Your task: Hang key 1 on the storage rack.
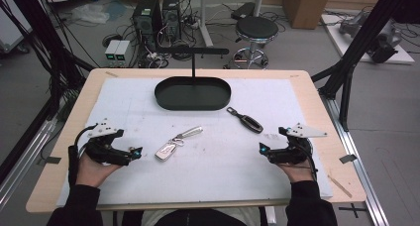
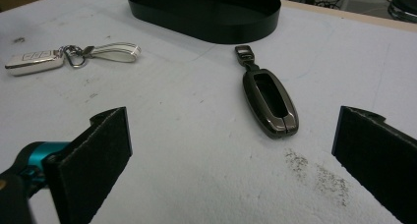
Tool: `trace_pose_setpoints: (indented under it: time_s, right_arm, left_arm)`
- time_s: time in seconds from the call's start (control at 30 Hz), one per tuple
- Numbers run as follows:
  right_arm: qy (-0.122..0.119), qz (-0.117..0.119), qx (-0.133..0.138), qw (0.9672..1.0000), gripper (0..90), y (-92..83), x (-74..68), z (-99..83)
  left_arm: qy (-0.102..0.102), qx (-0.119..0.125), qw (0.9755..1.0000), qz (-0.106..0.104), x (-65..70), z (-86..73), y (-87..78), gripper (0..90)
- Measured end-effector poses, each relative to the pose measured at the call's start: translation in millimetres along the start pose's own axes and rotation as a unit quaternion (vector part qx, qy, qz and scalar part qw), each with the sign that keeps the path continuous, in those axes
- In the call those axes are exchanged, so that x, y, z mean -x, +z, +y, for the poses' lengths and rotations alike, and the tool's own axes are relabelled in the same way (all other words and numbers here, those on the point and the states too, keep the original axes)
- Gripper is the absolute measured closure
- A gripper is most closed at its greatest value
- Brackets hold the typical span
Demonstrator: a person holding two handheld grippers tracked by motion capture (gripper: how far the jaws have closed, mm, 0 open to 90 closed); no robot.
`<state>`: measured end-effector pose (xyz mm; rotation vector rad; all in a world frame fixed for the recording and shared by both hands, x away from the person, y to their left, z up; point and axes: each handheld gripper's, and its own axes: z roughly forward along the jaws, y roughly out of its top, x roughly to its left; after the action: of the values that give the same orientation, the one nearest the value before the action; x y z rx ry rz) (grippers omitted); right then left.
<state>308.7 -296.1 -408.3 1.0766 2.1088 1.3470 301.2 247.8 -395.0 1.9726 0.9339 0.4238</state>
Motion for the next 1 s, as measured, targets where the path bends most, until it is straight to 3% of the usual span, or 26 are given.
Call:
trace_pose_setpoints:
  time_s: [0.37, 0.57, 0.73, 1.0]
  right_arm:
    - [0.003, -0.002, 0.015, 0.9999, 0.8, -4.6, 0.2, -1.0]
    - [0.003, -0.006, 0.006, 1.0000, 0.8, -2.4, 1.2, -3.4]
    - [-0.017, -0.011, -0.011, 0.9997, 0.7, 1.8, -1.1, -6.9]
    - [-0.014, -0.008, -0.013, 0.9998, 0.7, 2.2, -2.4, -6.3]
  left_arm:
    - [0.012, -0.025, 0.9987, -0.044, -0.3, 16.4, 21.5, 2.0]
    - [0.017, -0.038, 0.9978, -0.052, 0.8, 25.9, 32.2, 2.0]
    - [0.025, -0.045, 0.9970, -0.058, 4.7, 36.8, 42.3, 2.0]
    - [0.033, -0.054, 0.9964, -0.057, 5.9, 43.6, 49.0, 2.0]
